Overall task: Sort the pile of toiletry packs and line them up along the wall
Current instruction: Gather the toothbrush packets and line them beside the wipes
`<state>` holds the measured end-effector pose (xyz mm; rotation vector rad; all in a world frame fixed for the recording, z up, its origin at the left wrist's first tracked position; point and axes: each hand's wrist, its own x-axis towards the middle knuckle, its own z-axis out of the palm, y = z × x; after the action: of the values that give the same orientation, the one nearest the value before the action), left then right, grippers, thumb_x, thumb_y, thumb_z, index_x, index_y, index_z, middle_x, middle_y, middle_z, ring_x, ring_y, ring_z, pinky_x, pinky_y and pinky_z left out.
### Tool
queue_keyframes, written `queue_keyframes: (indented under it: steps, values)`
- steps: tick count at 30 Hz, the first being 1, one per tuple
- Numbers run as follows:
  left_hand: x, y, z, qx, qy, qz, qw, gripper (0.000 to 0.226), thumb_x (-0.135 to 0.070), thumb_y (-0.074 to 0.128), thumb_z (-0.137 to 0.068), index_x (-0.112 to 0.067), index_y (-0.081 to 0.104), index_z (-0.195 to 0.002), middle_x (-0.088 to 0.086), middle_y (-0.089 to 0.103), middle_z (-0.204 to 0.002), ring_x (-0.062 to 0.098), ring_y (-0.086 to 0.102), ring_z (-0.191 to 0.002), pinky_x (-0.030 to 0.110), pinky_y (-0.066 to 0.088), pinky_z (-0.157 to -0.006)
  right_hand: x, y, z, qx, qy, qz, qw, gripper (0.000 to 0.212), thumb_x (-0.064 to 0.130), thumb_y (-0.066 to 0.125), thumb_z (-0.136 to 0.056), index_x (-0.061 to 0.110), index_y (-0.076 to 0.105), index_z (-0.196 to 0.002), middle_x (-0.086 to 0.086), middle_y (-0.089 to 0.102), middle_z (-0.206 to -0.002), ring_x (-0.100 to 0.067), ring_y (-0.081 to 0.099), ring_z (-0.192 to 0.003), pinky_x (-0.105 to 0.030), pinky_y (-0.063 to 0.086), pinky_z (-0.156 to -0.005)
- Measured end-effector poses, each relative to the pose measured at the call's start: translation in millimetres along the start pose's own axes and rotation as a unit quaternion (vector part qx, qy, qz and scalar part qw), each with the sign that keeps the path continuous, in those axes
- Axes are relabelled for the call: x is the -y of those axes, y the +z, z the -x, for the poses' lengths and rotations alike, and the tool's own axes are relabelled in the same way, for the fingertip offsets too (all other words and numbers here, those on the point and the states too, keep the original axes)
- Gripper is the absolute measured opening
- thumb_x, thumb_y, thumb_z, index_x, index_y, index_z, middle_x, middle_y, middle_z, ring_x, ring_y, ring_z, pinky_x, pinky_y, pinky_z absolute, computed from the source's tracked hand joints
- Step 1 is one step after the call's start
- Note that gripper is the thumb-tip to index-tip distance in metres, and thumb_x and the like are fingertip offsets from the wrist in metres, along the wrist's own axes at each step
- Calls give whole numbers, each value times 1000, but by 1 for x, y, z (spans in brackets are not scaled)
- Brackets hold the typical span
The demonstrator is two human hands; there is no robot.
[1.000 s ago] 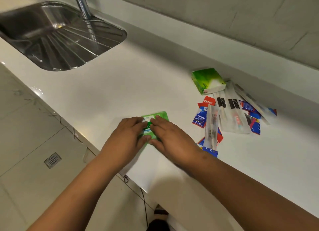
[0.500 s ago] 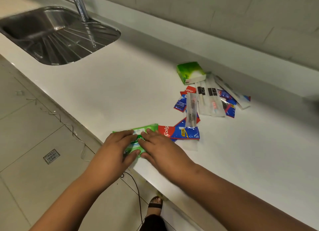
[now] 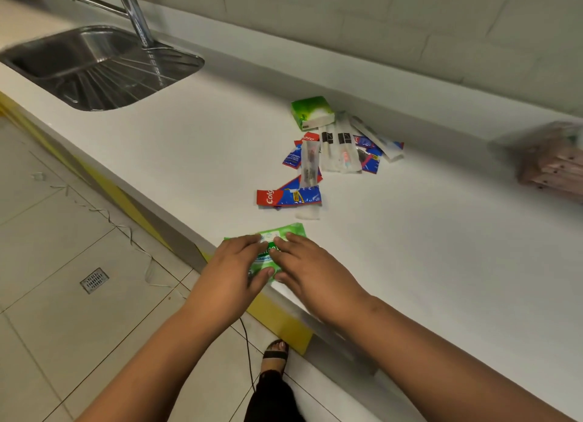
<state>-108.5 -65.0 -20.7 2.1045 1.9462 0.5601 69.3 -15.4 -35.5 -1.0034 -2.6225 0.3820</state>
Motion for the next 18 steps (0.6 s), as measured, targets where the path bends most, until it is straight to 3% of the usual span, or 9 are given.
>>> queue_keyframes:
  steps: [4, 11, 18]
  values:
    - [-28, 12, 2, 12, 32, 4, 999, 46, -35, 63, -87, -18, 56, -129, 0, 53, -135, 20, 45, -124, 28, 32, -103, -11, -12, 31, -18, 37, -42, 998, 43, 31, 54, -96, 17, 52, -137, -1, 44, -147, -19, 29, -140, -22, 14, -110]
    - [-76, 35, -3, 52, 78, 29, 995, 46, -39, 56, -91, -24, 51, -133, -6, 45, -142, 13, 36, -129, 22, 25, -104, -38, -21, 90, -64, 113, -65, 989, 39, 37, 54, -95, 21, 59, -130, 3, 52, -140, -17, 38, -134, -34, 31, -113]
    - [-125, 60, -12, 97, 138, 65, 984, 46, -39, 57, -91, -25, 50, -135, -7, 43, -144, 13, 36, -132, 27, 26, -109, -57, -41, 149, -84, 179, -34, 980, 39, 39, 52, -96, 24, 57, -132, 6, 51, -141, -15, 38, -135, -34, 30, -113]
